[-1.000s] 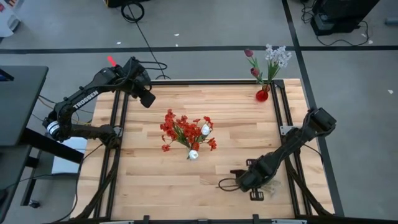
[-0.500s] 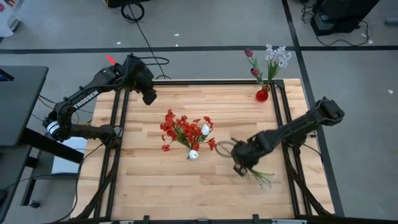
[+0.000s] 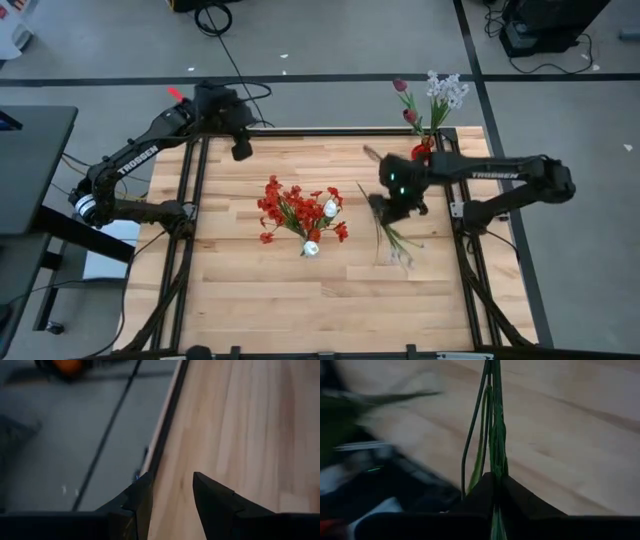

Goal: Sort flowers into vase by color
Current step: Put the white flowers into the red vase

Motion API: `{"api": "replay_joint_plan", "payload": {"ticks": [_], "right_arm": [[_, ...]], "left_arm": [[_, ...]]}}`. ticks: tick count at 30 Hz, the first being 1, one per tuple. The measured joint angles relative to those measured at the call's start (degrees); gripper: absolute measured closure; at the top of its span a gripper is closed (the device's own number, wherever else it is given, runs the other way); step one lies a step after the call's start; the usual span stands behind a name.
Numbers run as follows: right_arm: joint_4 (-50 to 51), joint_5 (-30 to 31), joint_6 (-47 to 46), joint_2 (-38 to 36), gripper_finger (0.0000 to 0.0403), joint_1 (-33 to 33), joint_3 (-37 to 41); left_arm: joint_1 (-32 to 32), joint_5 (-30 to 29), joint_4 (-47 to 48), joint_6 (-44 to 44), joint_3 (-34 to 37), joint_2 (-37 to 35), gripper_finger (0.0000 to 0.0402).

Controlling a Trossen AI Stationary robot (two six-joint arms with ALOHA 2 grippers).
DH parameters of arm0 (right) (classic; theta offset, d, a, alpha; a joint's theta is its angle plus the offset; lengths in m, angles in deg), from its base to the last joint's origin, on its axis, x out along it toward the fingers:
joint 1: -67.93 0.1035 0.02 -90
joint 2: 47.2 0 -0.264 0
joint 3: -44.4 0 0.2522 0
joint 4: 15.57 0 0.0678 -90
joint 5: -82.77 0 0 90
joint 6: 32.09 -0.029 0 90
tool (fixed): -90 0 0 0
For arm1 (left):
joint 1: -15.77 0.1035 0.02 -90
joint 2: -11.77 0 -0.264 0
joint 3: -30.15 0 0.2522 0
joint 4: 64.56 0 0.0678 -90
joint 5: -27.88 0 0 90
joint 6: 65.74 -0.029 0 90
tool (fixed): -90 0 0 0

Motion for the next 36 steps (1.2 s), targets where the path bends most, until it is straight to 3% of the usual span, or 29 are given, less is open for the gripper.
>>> {"api": "replay_joint_plan", "payload": {"ticks": [4,9,14,22,26,36], "right_arm": [[-8.88,-8.57,-1.82,0.0,0.0372,-8.26,0.0],[-31.29,-14.96,-11.85,2.34,0.0374,-14.68,0.0],[-55.73,-16.15,-24.96,5.64,0.0375,-18.25,0.0],[-84.47,-16.48,-39.98,11.08,0.0376,-19.77,0.0],[-91.41,-16.58,-43.02,12.59,0.0376,-18.82,0.0],[-93.45,-13.12,-41.25,12.88,0.0376,-16.97,0.0]], "left_arm": [[-1.23,4.51,-6.11,-2.91,0.0,0.0,0.0258],[-4.76,8.07,-14.11,-6.58,0.0,0.02,0.0258],[-9.29,8.07,-22.15,-12.14,0.0,0.06,0.0258],[-13.18,7.43,-32.77,-13.73,-0.04,1.15,0.0258],[-16.05,7.18,-36.26,-16.36,-0.05,3.23,0.0258],[-22.48,0.99,-41.62,-23.84,0.0,8.66,0.0258]]}}
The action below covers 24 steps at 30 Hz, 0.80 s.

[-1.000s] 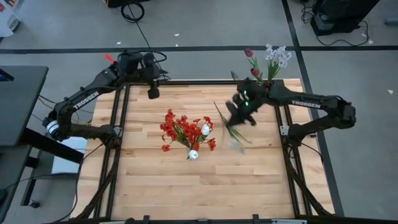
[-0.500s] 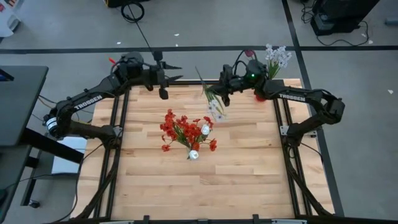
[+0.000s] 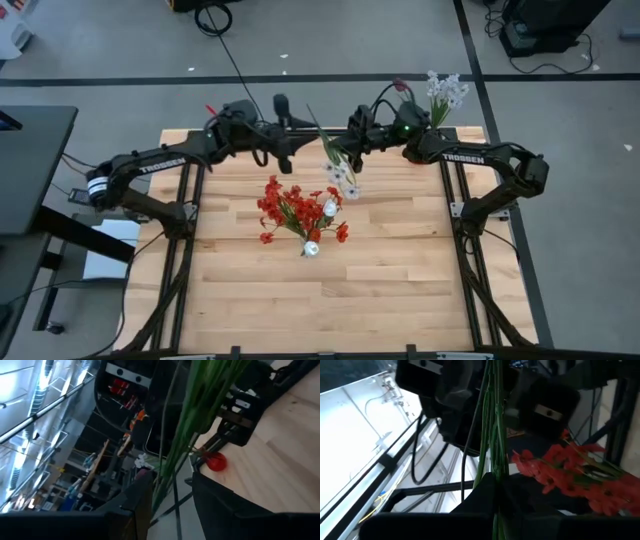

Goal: Sort flowers into vase by color
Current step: Put the white flowers into the red vase

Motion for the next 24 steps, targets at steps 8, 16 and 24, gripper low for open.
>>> {"api": "replay_joint_plan", "payload": {"ticks": [8,16,24], "right_arm": [[-1.48,0.62,0.11,-0.05,0.0376,1.34,0.0],[-1.57,3.34,6.2,-0.07,0.0369,1.38,0.0],[-4.92,7.96,21.18,-0.23,0.0317,-0.04,-0.02]], "left_arm": [[-0.23,-0.3,-2.69,-0.93,0.0,1.76,0.0259],[-0.21,-3.71,-2.84,-1.74,0.0,2.07,0.0348],[0.14,-4.38,-1.62,-0.04,0.02,1.48,0.0388]]}}
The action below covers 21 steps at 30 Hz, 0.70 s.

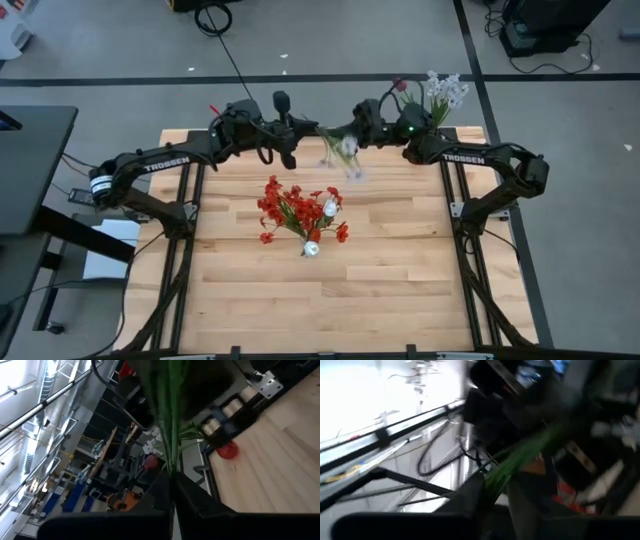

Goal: Sort flowers into vase by color
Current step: Put the white flowers into the red vase

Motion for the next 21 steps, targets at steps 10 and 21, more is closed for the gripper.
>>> {"api": "replay_joint_plan", "payload": {"ticks": [10,21], "right_arm": [[-26.43,10.63,29.24,-0.74,0.0161,-4.6,-0.08],[-6.72,18.29,54.03,-1.49,0.0152,-5.54,-0.04]], "left_arm": [[8.6,10.56,1.62,28.06,-0.07,-5.15,0.0393],[18.52,25.64,2.47,68.14,-0.07,-5.6,0.0393]]}}
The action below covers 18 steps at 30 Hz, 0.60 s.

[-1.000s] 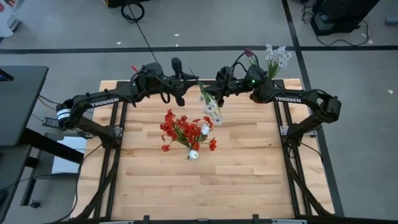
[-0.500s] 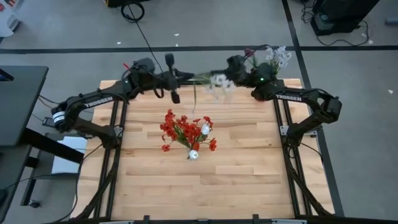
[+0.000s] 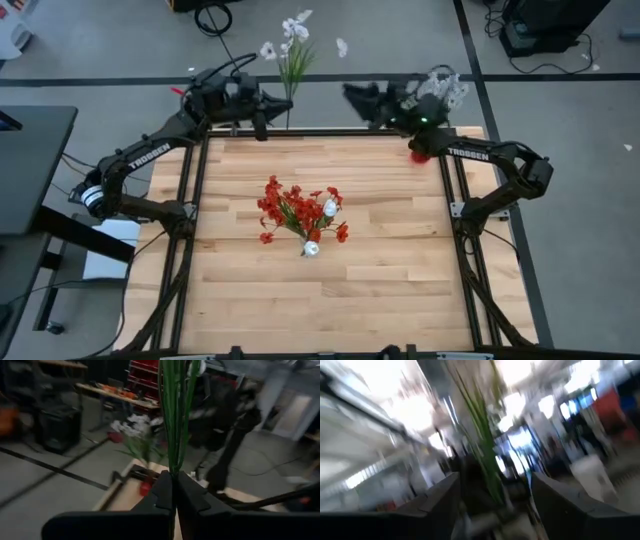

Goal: Sort flowers into vase by color
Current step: Put the white flowers into the red vase

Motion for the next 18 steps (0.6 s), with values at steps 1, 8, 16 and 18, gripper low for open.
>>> {"api": "replay_joint_plan", "payload": {"ticks": [1,8,16,18], "right_arm": [[2.87,-0.8,1.51,0.25,0.0156,0.39,0.04],[10.53,1.72,17.59,0.31,0.0164,4.58,0.02],[24.6,4.28,22.87,0.31,0.0164,6.48,-5.84],[25.38,4.33,22.68,0.29,0.0164,6.52,-6.57]], "left_arm": [[-0.3,0.85,0.02,0.97,0.0,0.0,0.0393],[-2.6,6.71,4.36,3.42,0.04,2.32,0.0393],[-6.01,7.94,5.05,2.74,0.04,5.64,0.0393],[-6.77,8.09,5.12,2.74,0.05,5.77,0.0393]]}}
